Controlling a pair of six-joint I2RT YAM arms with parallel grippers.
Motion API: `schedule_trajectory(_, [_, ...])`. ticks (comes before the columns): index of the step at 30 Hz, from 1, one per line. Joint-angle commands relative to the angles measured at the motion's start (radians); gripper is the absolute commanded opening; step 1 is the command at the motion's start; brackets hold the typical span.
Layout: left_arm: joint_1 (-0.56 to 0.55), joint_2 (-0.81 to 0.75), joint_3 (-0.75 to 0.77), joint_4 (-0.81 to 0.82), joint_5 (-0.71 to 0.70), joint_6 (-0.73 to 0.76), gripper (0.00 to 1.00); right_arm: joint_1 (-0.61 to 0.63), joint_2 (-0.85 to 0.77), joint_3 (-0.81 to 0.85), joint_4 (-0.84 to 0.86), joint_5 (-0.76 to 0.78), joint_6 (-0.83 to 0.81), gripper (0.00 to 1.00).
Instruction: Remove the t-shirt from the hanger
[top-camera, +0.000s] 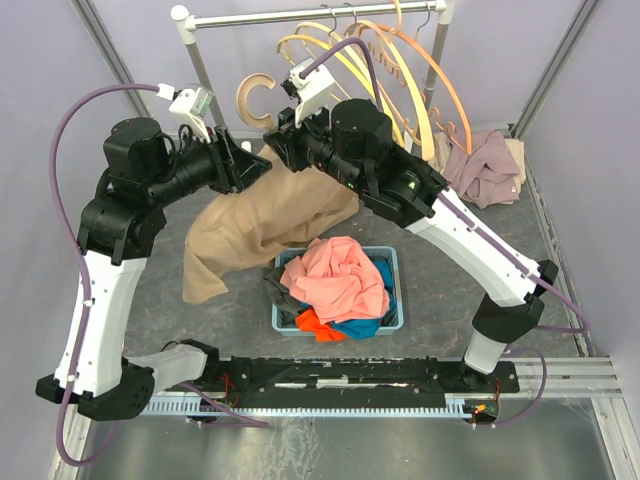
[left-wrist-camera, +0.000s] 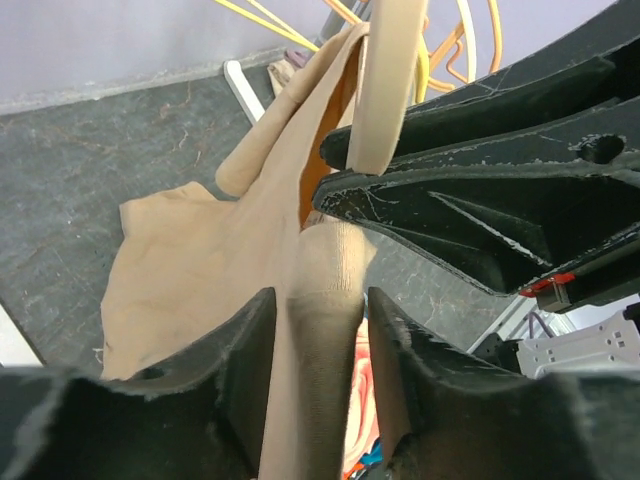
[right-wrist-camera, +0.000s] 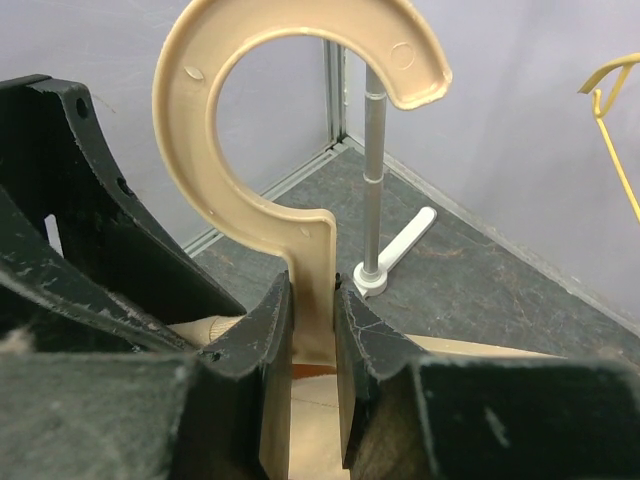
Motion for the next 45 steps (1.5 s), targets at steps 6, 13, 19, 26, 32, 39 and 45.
schedule_trajectory(6, [-0.004, -0.001, 0.010, 0.006, 0.003, 0.049, 0.18, 0.004, -0.041, 0.060, 0.083, -0.020, 0.011, 0.01])
schedule_trajectory(13, [-0.003, -0.012, 0.025, 0.005, -0.052, 0.052, 0.03, -0.001, -0.029, 0.141, -0.008, -0.011, 0.026, 0.36])
schedule_trajectory(19, [-0.003, -0.052, 0.013, 0.006, -0.048, 0.076, 0.03, -0.066, -0.148, 0.058, -0.032, 0.011, 0.101, 0.48])
schedule_trajectory(26, [-0.003, -0.114, -0.017, 0.072, 0.028, 0.079, 0.03, -0.146, -0.284, -0.078, -0.117, 0.010, 0.126, 0.52])
schedule_trajectory(32, [-0.003, -0.138, -0.002, 0.093, 0.118, 0.076, 0.03, -0.173, -0.378, -0.232, -0.109, -0.003, 0.165, 0.54])
schedule_trajectory(39, [-0.004, -0.160, 0.002, 0.098, 0.152, 0.053, 0.03, -0.184, -0.397, -0.285, -0.130, 0.000, 0.220, 0.55])
schedule_trajectory(45, [-0.003, -0.176, -0.003, 0.104, 0.170, 0.039, 0.03, -0.184, -0.379, -0.281, -0.142, 0.022, 0.293, 0.54])
